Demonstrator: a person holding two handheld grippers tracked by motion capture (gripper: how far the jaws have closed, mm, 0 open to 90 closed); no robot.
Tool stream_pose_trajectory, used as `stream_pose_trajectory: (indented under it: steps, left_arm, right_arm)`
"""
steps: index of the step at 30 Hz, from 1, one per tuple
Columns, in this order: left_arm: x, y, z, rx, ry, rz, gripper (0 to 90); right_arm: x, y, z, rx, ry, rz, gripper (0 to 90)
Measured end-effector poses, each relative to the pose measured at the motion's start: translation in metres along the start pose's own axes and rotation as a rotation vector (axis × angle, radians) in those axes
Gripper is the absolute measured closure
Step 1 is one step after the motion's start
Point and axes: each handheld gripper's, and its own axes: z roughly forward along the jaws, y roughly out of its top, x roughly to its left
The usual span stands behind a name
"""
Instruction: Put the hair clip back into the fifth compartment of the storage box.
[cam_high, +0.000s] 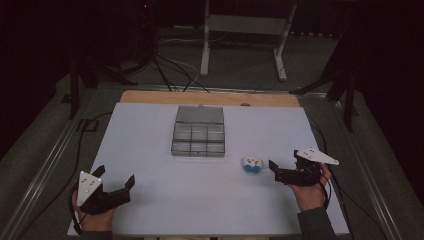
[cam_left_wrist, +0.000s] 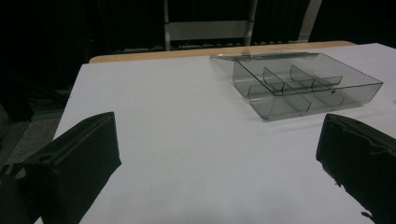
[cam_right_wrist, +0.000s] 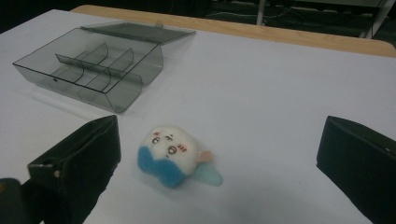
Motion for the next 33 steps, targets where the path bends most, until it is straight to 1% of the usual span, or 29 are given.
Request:
stream_pose_trajectory:
  steps: [3,4,12,13,15,22,25,33]
  left_arm:
    - [0.000,0.000,0.000,0.000,0.000,0.000,0.5]
    - [0.000,0.000,-0.001,-0.007,0.008,-0.003,0.5]
    - [0.000,-0.001,-0.001,-0.012,0.015,-0.006,0.5]
    - [0.000,-0.001,-0.001,-0.012,0.015,-0.006,0.5]
    - [0.000,-0.001,-0.001,-0.011,0.020,-0.003,0.5]
    - [-0.001,-0.001,-0.001,-0.011,0.019,-0.004,0.5]
    - [0.000,-0.002,-0.001,-0.012,0.022,-0.007,0.5]
    - [-0.001,-0.002,-0.001,-0.014,0.020,-0.010,0.5]
  right_arm:
    - [0.001,0.001,0.002,0.002,-0.001,0.001,0.0]
    - [0.003,0.003,0.007,0.003,0.001,0.008,0.0]
    - [0.009,0.006,0.021,0.024,0.002,0.019,0.0]
    - [0.009,0.006,0.021,0.024,0.002,0.019,0.0]
    - [0.012,0.006,0.027,0.038,0.002,0.026,0.0]
    - [0.018,0.005,0.037,0.061,0.008,0.033,0.0]
    - [0.020,0.004,0.042,0.070,0.006,0.046,0.0]
    - [0.025,0.002,0.050,0.087,0.007,0.047,0.0]
